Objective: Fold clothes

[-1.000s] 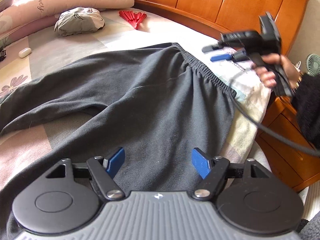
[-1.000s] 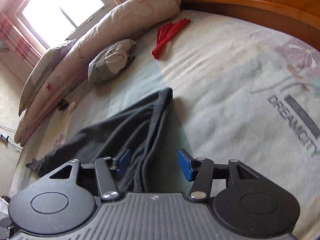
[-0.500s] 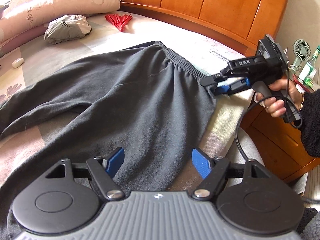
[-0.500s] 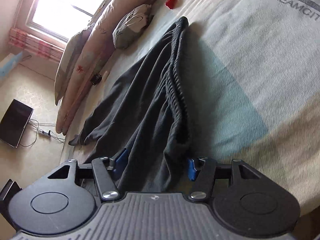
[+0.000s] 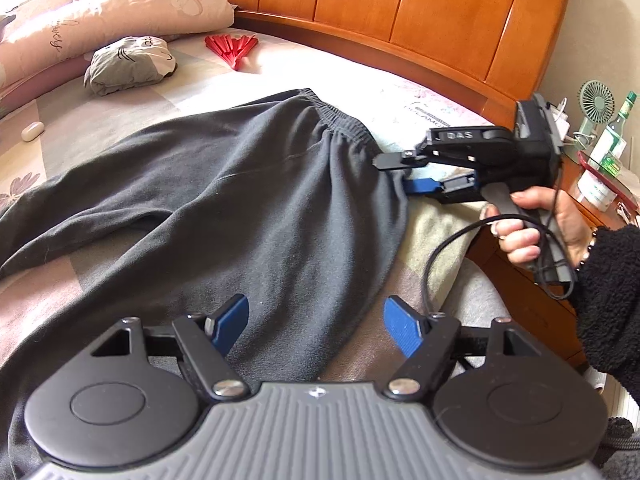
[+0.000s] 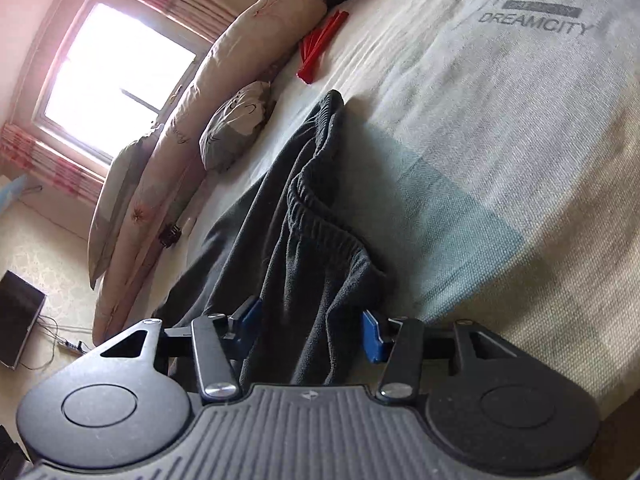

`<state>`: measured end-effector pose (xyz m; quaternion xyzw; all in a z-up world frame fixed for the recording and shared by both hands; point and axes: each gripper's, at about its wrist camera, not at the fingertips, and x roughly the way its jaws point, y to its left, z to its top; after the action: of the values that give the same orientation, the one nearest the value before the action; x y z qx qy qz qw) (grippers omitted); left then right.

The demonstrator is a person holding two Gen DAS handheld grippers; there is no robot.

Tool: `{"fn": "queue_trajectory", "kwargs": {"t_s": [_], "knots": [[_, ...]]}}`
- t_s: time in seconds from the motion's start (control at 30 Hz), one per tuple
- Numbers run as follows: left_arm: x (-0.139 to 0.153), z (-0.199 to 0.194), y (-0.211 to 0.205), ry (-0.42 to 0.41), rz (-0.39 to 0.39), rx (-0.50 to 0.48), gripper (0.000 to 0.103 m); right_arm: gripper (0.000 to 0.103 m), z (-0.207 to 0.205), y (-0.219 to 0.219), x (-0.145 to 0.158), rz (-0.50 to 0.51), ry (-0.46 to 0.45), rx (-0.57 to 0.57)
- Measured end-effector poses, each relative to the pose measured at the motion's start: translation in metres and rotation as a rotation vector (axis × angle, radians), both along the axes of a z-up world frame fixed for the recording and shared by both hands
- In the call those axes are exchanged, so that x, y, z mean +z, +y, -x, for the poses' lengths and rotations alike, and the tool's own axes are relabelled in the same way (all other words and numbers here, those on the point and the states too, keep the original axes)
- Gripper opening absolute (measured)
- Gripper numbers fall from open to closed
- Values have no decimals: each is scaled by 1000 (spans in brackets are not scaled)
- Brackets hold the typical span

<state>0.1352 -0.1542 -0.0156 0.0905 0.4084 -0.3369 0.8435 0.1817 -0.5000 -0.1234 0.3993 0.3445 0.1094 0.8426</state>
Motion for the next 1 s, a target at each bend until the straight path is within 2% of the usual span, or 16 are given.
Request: {"fn": "queue_trajectory", "kwargs": {"t_s": [0.17, 0.27, 0.47, 0.57, 0.63, 0.77, 0.9, 1.0], "knots": [[0, 3, 7, -2, 5, 27, 75, 55, 16, -4, -3, -36, 16, -57], [-2, 1, 12, 17, 20, 43, 76, 47, 13, -7, -7, -29, -9, -98], [-2, 2, 10, 9, 21, 42, 76, 46, -2, 4, -5, 91, -51, -142], [-3, 3, 13, 11, 30, 43, 76, 30, 12, 8, -11, 140, -80, -182], [-5, 0, 16, 18, 26, 56, 76, 12, 17, 8, -14, 146, -81, -207], [-4, -1, 15, 20, 25, 56, 76, 12, 21, 0, -11, 97, -34, -237], [-4, -2, 18, 16, 29, 58, 76, 11, 44, -6, 7, 165, -26, -263], [-6, -4, 20, 23, 28, 61, 76, 11, 57, -15, 3, 172, 4, -264]]}}
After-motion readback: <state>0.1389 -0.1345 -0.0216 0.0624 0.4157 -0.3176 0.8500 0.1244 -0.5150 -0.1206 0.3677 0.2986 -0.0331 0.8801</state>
